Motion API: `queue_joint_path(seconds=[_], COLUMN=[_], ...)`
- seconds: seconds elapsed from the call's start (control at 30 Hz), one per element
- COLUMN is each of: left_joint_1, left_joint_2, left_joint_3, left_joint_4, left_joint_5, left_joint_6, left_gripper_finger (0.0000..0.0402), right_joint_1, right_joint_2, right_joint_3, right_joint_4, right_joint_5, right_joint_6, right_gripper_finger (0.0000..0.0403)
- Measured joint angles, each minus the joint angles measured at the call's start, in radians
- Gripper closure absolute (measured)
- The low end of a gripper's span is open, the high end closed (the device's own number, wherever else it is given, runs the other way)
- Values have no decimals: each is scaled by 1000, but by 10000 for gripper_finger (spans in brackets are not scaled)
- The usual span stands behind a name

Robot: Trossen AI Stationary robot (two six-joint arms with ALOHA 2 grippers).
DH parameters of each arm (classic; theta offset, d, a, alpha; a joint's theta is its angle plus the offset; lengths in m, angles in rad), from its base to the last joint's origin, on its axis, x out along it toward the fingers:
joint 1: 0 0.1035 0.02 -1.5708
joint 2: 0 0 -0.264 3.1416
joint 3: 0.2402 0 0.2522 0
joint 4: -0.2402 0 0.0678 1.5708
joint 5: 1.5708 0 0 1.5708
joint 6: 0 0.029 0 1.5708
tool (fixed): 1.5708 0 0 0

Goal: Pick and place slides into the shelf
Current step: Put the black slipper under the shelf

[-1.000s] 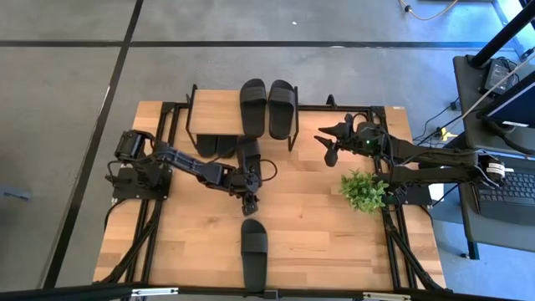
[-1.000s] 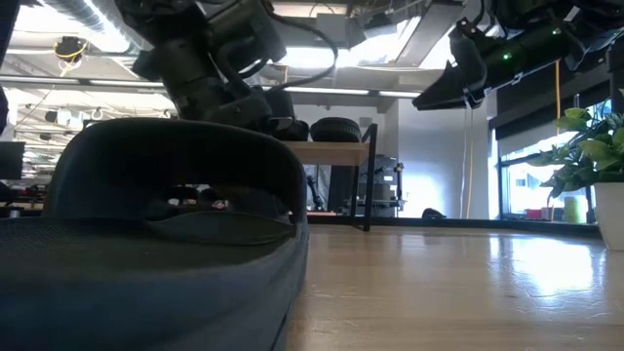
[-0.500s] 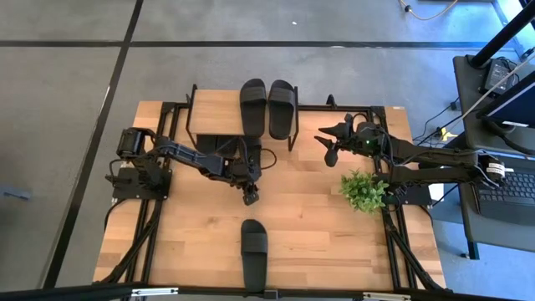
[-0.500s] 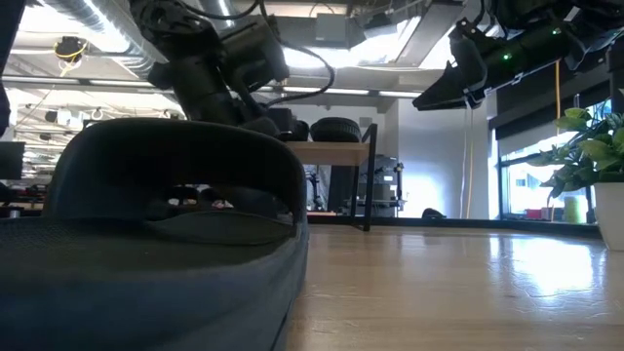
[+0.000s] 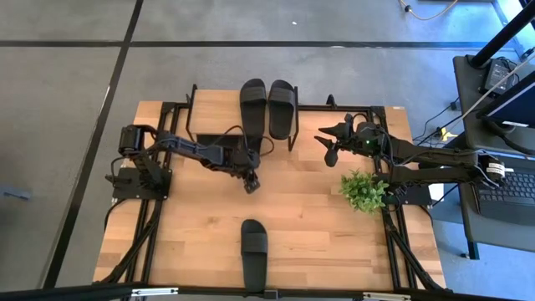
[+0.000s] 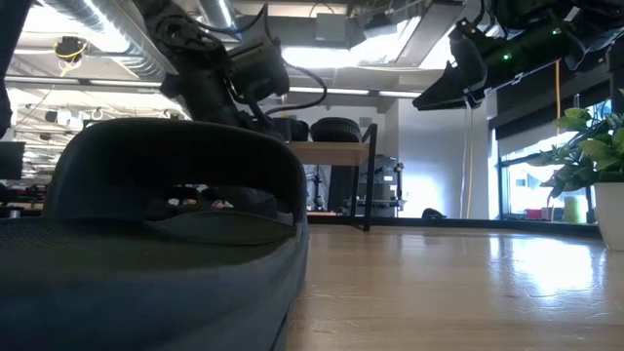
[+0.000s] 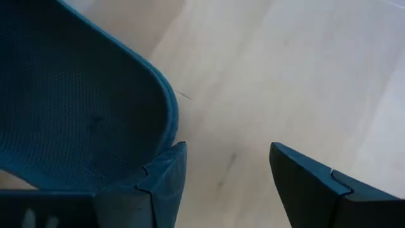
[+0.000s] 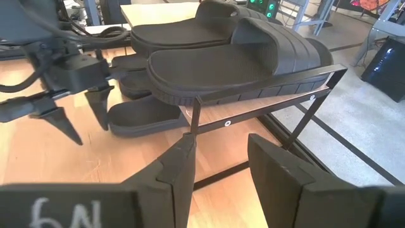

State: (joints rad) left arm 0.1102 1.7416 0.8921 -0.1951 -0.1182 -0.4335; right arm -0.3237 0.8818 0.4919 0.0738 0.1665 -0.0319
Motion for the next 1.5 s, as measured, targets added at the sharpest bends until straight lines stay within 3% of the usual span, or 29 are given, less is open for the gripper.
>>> queue_joint_path(seconds=[0.7, 1.5], left_joint_1=[105, 92], left_joint_2=[0, 0], left_joint_3=[-1, 62], left_joint_4=[49, 65], left_joint_5=[-4, 28], left_joint_6=[51, 51], left_gripper_finger=[185, 185], right_joint_1=[0, 0], right_joint_2=[0, 0], right_joint_3=[0, 0], right_joint_4=[0, 0], right_joint_5=[0, 0], right_joint_6=[4, 4], right_gripper_finger=[257, 257])
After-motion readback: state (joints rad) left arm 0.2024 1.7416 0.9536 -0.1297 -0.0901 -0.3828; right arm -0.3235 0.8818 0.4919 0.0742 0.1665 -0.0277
